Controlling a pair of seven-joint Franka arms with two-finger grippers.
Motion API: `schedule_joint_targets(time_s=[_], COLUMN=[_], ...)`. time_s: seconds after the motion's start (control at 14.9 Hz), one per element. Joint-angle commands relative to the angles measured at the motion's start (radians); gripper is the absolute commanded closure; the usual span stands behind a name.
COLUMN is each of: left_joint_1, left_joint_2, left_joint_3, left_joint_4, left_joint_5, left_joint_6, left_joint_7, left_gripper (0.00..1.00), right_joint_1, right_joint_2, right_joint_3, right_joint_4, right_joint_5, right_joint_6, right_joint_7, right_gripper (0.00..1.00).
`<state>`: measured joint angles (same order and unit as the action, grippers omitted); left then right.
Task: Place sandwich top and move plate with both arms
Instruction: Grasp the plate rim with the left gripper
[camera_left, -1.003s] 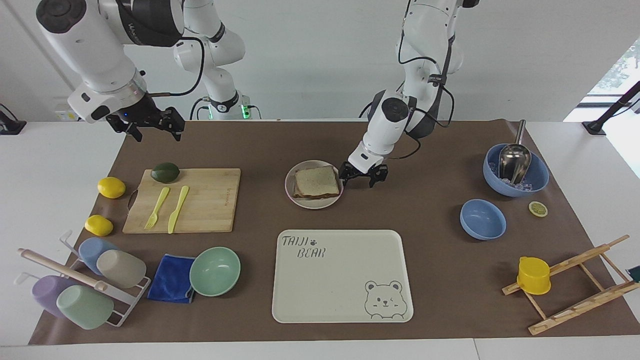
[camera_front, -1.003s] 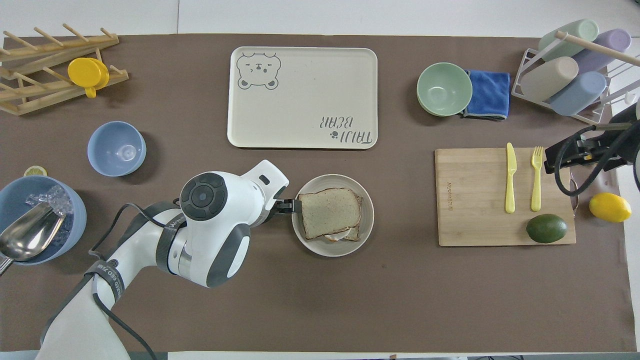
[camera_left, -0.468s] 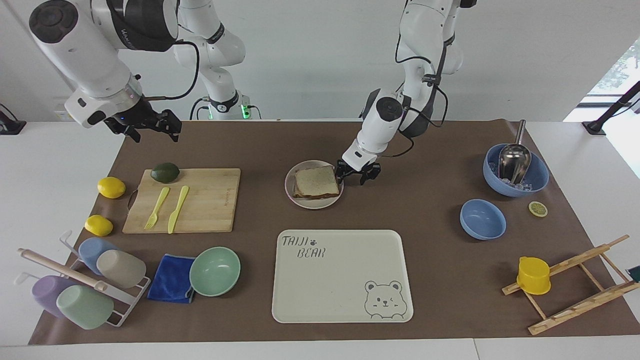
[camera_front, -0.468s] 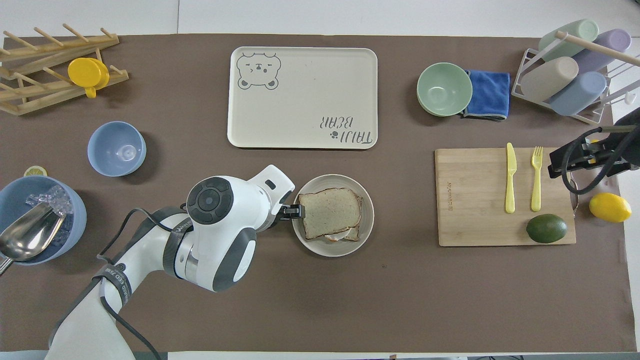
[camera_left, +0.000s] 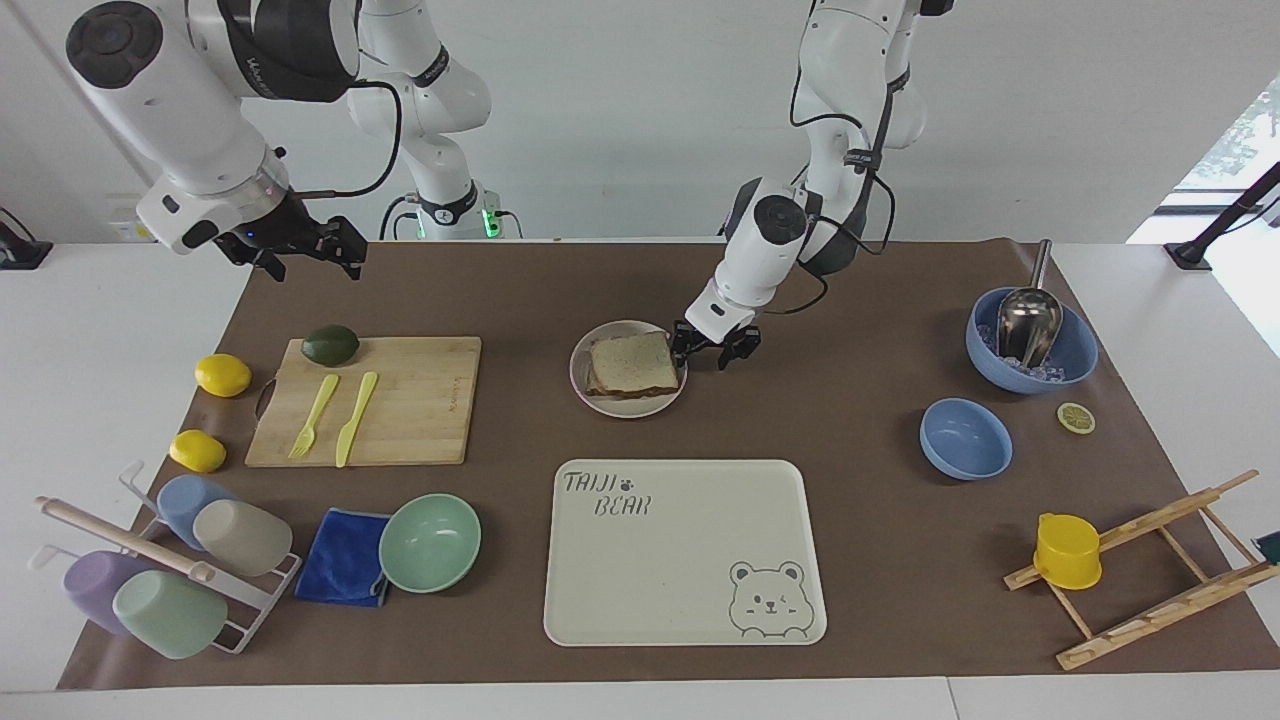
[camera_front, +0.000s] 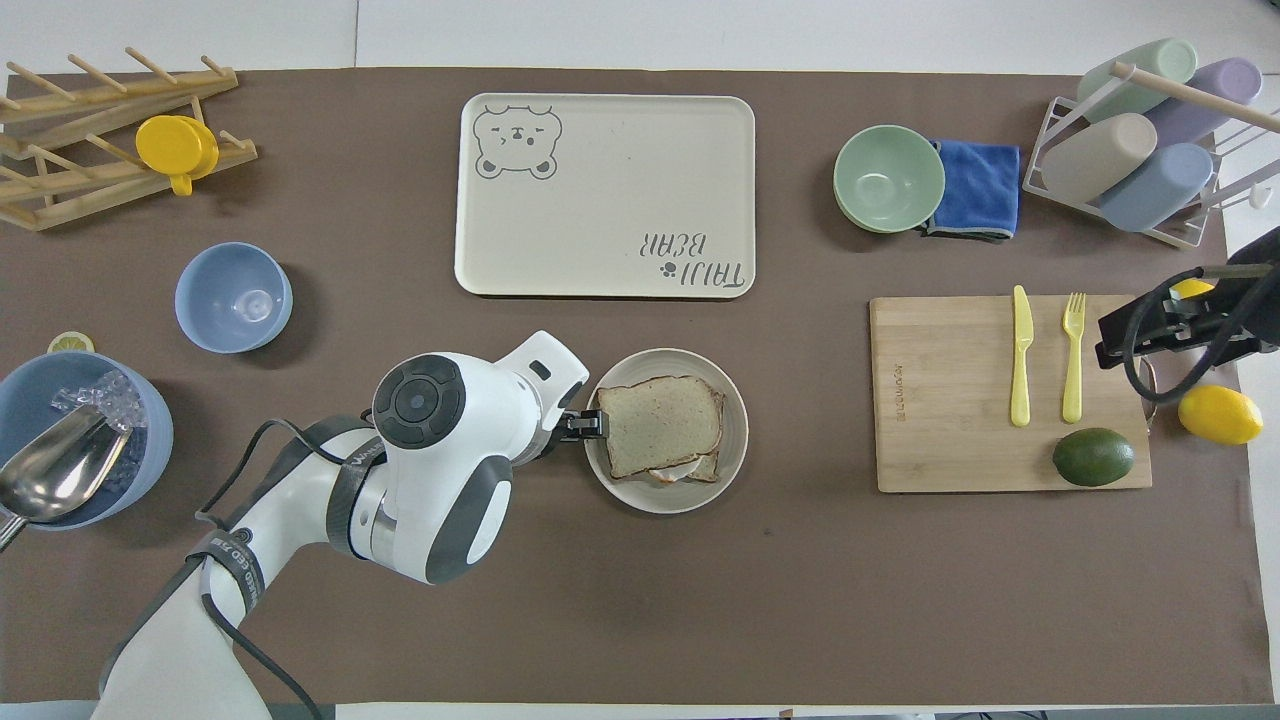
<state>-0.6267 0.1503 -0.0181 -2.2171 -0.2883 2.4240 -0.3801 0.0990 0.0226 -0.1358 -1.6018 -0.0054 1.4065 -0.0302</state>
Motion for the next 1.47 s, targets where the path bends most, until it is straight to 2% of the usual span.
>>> schedule_joint_targets(time_s=[0.0, 0.2, 0.33, 0.54, 0.87, 1.0, 1.4], left_joint_1=[-0.030, -0.051, -0.051, -0.059, -0.067, -0.065, -0.053], left_joint_2=[-0.003, 0.012, 0.015, 0.020, 0.021, 0.021, 0.020], left_joint_3=[0.013, 0.015, 0.015, 0.015, 0.015, 0.015, 0.015], left_joint_4=[-0.019, -0.019, -0.018, -0.018, -0.015, -0.015, -0.003], left_joint_5=[-0.032, -0.048, -0.049, -0.054, -0.086, -0.098, -0.149], left_joint_6=[0.024, 0.032, 0.033, 0.037, 0.050, 0.049, 0.037], left_joint_7=[0.001, 0.000, 0.000, 0.000, -0.002, -0.002, -0.003], left_gripper=[0.30, 0.33, 0.36, 0.51, 0.80, 0.99, 1.00], right_joint_1=[-0.021, -0.042, -0.099, -0.182, -0.173, -0.168, -0.142], right_joint_2=[-0.047, -0.041, -0.041, -0.041, -0.043, -0.043, -0.043], right_joint_3=[0.008, 0.025, 0.082, 0.162, 0.157, 0.153, 0.134], right_joint_4=[-0.063, -0.056, -0.056, -0.053, -0.053, -0.053, -0.050], right_joint_5=[-0.005, -0.039, -0.039, -0.038, -0.034, -0.038, -0.039], right_joint_6=[0.064, 0.095, 0.094, 0.088, 0.077, 0.077, 0.066], right_joint_7=[-0.019, -0.023, -0.023, -0.025, -0.027, -0.033, -0.034], right_gripper=[0.00, 0.00, 0.00, 0.00, 0.00, 0.00, 0.00])
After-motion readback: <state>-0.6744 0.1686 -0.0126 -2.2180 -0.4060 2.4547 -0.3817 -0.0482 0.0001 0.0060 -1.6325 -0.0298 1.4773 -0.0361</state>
